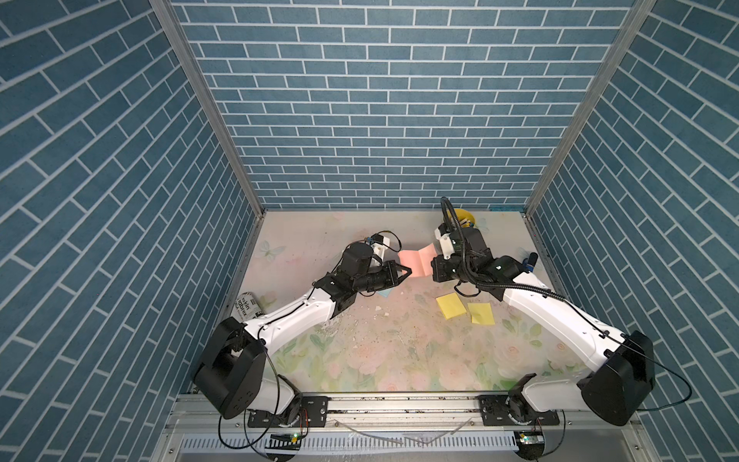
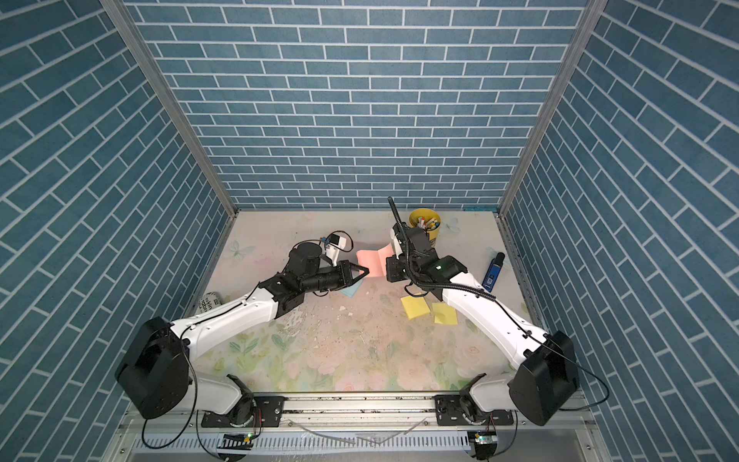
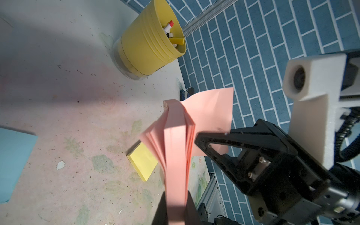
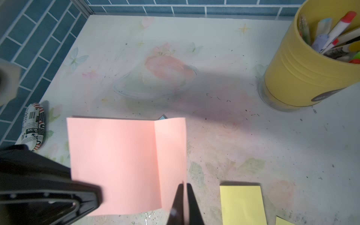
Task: Tear off pages from different memo pads
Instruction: Tear off the paper from the memo pad, then place the paper at the center of the board.
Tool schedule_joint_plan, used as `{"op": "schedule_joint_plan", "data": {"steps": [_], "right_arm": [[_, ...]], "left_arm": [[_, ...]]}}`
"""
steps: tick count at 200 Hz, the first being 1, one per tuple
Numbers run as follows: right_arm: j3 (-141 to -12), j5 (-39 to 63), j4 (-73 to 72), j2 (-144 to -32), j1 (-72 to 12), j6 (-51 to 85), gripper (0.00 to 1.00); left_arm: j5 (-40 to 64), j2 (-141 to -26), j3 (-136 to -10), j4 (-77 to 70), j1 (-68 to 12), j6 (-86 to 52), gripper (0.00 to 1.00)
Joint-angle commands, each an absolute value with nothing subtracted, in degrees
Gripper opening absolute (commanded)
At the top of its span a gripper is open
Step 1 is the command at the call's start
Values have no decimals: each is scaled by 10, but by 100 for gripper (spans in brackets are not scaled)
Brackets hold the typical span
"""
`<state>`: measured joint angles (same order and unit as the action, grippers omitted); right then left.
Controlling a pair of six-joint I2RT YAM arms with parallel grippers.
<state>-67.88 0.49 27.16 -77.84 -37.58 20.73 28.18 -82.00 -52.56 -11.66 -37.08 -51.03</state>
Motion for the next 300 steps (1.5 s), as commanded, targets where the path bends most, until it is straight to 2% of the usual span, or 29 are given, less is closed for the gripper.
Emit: {"op": "schedule_joint_plan", "data": {"steps": [1, 30, 98, 137, 172, 215, 253, 300], "right_arm": [[-656, 0, 280, -769, -369, 210, 0], [-646, -45, 303, -761, -352, 204, 0], [-629, -69, 339, -768, -351, 193, 0], [-623, -138, 398, -840, -459, 186, 0], [-608, -135, 412, -897, -508, 201, 0], [-590, -87, 395, -960, -538, 208, 0], [-555, 34, 335, -954, -535, 224, 25], [-539, 223, 269, -925, -500, 260, 44]], "left_arm": [[276, -805, -514, -122, -363, -494, 0], [276, -782, -503, -112, -346, -489, 0], [275, -755, -483, -88, -317, -473, 0], [267, -716, -465, -30, -254, -462, 0], [263, -679, -446, -12, -209, -461, 0], [268, -669, -439, -18, -202, -465, 0], [272, -659, -433, -29, -200, -473, 0], [273, -645, -426, -27, -197, -475, 0]]}}
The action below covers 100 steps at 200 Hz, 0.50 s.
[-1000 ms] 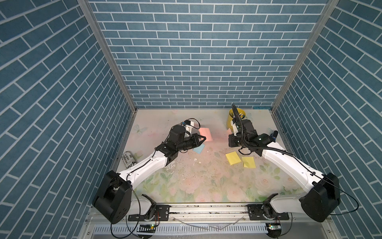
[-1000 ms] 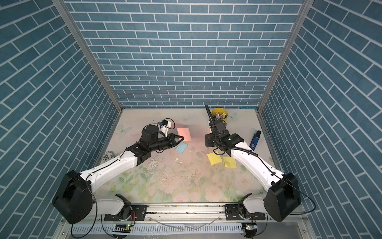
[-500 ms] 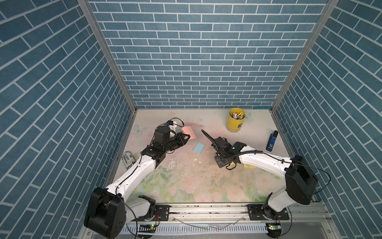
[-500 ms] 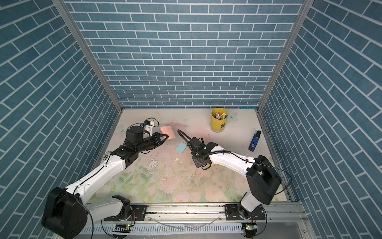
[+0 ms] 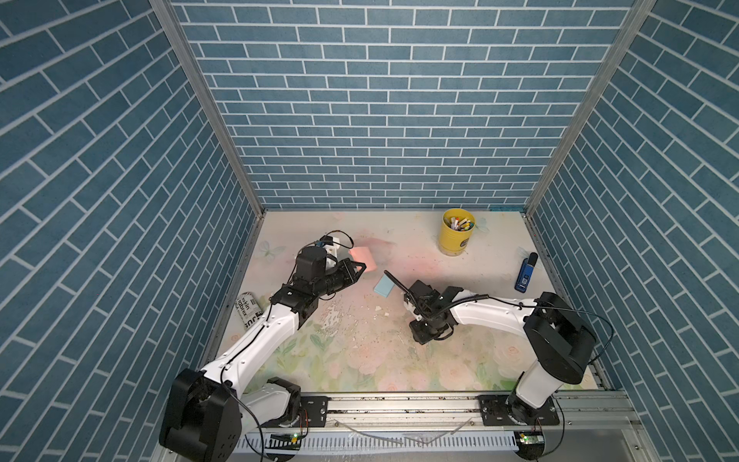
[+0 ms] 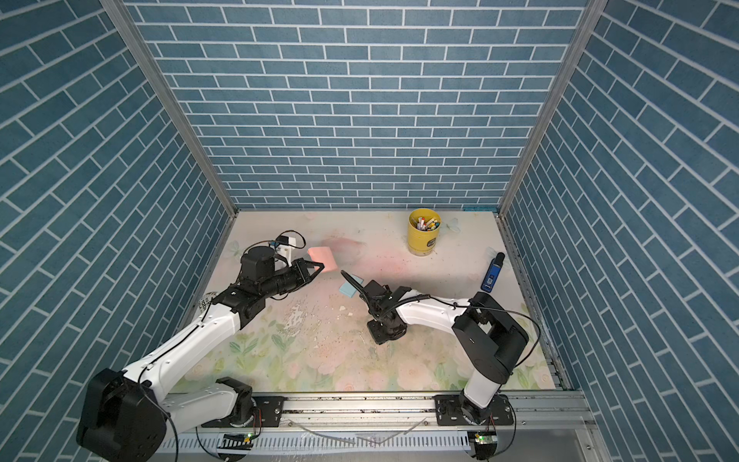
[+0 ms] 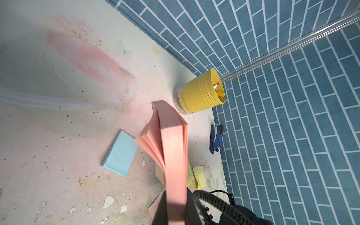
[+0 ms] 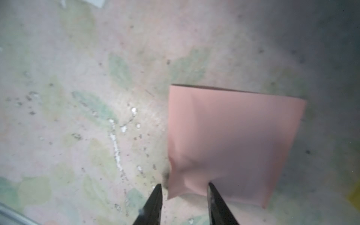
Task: Tear off pages from different memo pads
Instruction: Place the paper at the center of the board.
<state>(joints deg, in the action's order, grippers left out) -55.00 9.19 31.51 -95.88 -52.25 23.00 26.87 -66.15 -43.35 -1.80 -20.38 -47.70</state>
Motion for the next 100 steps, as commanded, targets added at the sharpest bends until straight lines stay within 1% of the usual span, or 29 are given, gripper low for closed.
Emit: {"op": "schedule_joint_plan", "data": {"steps": [1, 22, 39, 56, 72, 100], "right_arm": [[-539, 226, 268, -924, -500, 261, 44], [-549, 275, 269, -901, -471, 267, 46], [-560, 289, 280, -880, -444, 266, 46], [-573, 261, 293, -857, -420, 265, 45], [-576, 222, 285, -841, -403, 269, 43], [-587, 188, 262, -850, -398, 273, 40]], "left_arm": [[273, -645, -426, -27, -197, -475, 0], [272, -641, -420, -25, -195, -475, 0], [270, -639, -411, -27, -195, -478, 0], [270, -638, -402, -35, -195, -485, 0], [270, -644, -361, -48, -195, -495, 0], [268, -670, -317, -38, -195, -494, 0]]}}
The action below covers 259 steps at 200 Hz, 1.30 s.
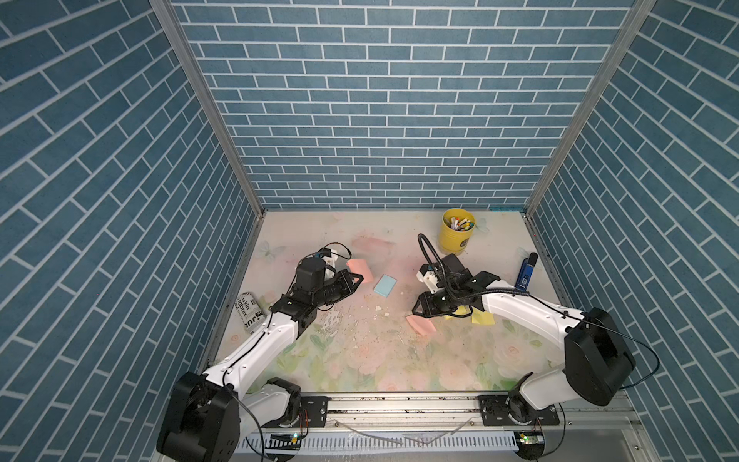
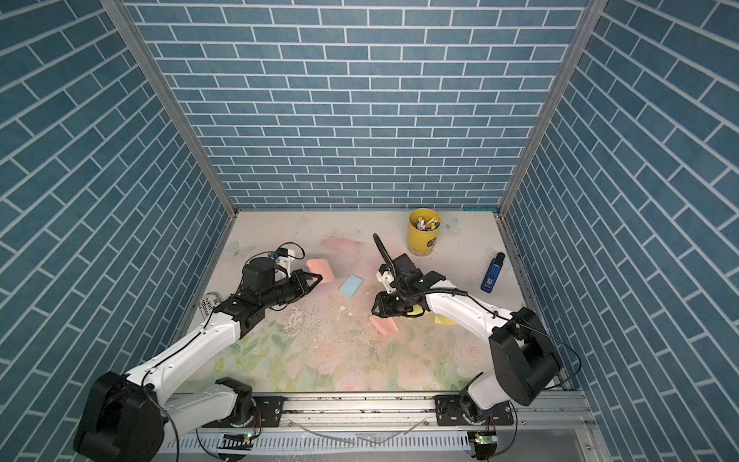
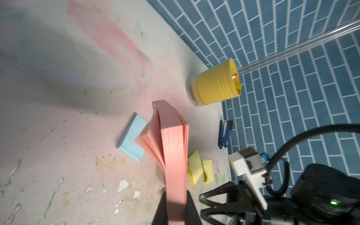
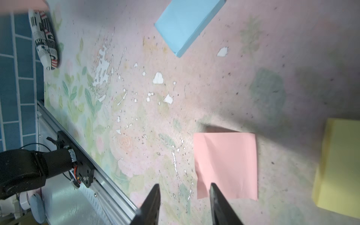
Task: Tear off pages from different memo pads
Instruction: Place the paper at the center of the board, then place the memo pad at the center of the board.
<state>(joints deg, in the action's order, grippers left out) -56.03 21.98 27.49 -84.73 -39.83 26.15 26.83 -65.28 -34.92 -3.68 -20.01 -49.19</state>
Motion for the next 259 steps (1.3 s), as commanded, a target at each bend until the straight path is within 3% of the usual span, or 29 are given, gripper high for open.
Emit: {"op": "schedule_joint_plan", "data": {"steps": [1, 39, 102, 114, 135, 162, 182, 201, 228, 259], "right_arm": [[-588, 189, 261, -851, -398, 274, 40], [-597, 178, 257, -875, -398, 297, 36], [-597, 166, 245, -872, -398, 296, 33], [-598, 170, 244, -873, -398, 296, 33], [-598, 172, 246, -872, -398, 294, 32], [-597, 167, 246, -874, -397, 295, 32], [-596, 162, 241, -877, -398, 299, 32], [-595, 149, 232, -876, -397, 304, 31], [-589, 138, 227, -878, -387, 315, 31], [-564, 103, 219, -849, -367, 331, 31]], "left_arm": [[268, -671, -315, -39, -195, -494, 0], [284, -698, -300, 3, -198, -483, 0], [256, -721, -302, 99, -199, -428, 16], [246, -721, -308, 123, -198, -417, 22], [210, -708, -329, 196, -198, -395, 44], [80, -670, -379, 336, -198, -376, 60], [-12, -633, -398, 383, -198, -363, 64], [-37, -647, -445, 392, -218, -331, 64], [-94, -745, -551, 396, -328, -253, 64], [-70, -876, -660, 353, -393, -171, 67]]}}
